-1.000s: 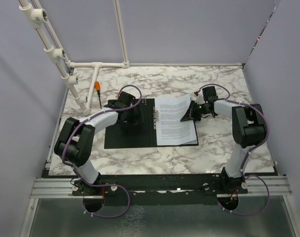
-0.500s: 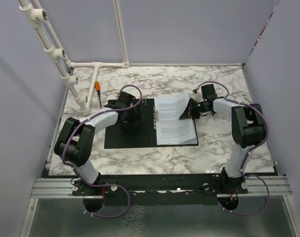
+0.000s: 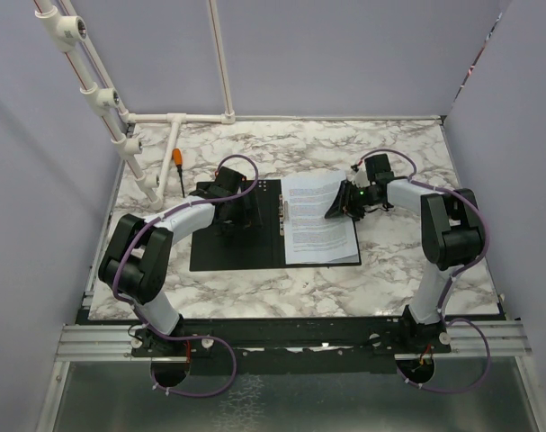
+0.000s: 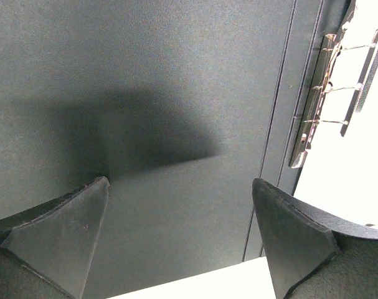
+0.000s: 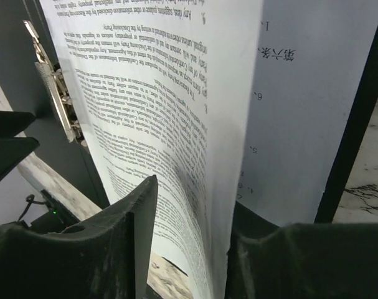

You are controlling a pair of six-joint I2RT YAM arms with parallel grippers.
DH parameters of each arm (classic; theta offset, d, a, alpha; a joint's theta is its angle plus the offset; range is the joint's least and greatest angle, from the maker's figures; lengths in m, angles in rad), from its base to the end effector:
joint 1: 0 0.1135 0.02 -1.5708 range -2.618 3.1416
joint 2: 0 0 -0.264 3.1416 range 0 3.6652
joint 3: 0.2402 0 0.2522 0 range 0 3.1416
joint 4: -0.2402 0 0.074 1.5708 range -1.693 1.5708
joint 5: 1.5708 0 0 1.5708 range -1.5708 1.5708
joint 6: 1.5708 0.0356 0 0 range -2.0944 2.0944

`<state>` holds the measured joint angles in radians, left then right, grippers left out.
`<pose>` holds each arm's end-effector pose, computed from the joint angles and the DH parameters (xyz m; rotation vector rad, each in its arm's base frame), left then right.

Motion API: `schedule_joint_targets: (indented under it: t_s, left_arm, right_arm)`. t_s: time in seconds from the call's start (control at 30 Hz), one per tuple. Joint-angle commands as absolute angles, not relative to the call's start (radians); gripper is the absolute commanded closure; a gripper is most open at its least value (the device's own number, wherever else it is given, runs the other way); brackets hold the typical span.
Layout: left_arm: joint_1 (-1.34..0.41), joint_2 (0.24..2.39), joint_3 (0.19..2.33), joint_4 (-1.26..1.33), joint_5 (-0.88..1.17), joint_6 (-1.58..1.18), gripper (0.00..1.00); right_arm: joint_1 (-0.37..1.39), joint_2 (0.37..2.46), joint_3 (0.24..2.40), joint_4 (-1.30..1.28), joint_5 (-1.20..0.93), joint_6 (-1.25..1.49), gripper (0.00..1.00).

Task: Put the files into the folder

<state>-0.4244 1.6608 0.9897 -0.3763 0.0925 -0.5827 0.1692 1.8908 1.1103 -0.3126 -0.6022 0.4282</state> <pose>0.2972 -0.1379 0.1763 -0.1795 2.6846 -0.4568 0.3582 0.0816 0.1426 0.1459 2.6980 0.9927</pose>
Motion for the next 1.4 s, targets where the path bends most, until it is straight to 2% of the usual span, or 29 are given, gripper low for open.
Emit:
schedule_joint_targets:
  t_s: [0.0,0.2,0.33,0.6,0.83,1.03,1.37]
  left_arm:
    - [-0.421,1.662,0.979,-0.385,0.069,-0.572,0.01]
    - [-0.421,1.655,0.977,-0.384,0.064,-0.572,0.01]
    - [-0.420,1.652,0.976,-0.384,0.064,-0.572,0.01]
    - [-0.422,1.635,0.977,-0.386,0.061,-0.571,0.01]
    - [-0.419,1.593,1.002,-0.425,0.027,-0.547,0.01]
    - [-0.419,1.534,1.046,-0.497,-0.055,-0.507,0.01]
    - [-0.419,1.401,1.038,-0.573,-0.152,-0.451,0.01]
  right_arm:
    - [0.175,1.860,1.140,-0.365,-0.529,0.413,0.55]
    - [0.175,1.819,1.160,-0.423,-0.399,0.395,0.43]
    - [0.175,1.793,1.164,-0.461,-0.311,0.379,0.40]
    - [0.175,1.702,1.185,-0.522,-0.194,0.360,0.40]
    - [0.200,1.627,1.224,-0.564,-0.207,0.364,0.40]
    - [0.303,1.607,1.279,-0.586,-0.187,0.393,0.40]
    - [0.487,1.693,1.386,-0.585,-0.126,0.459,0.42]
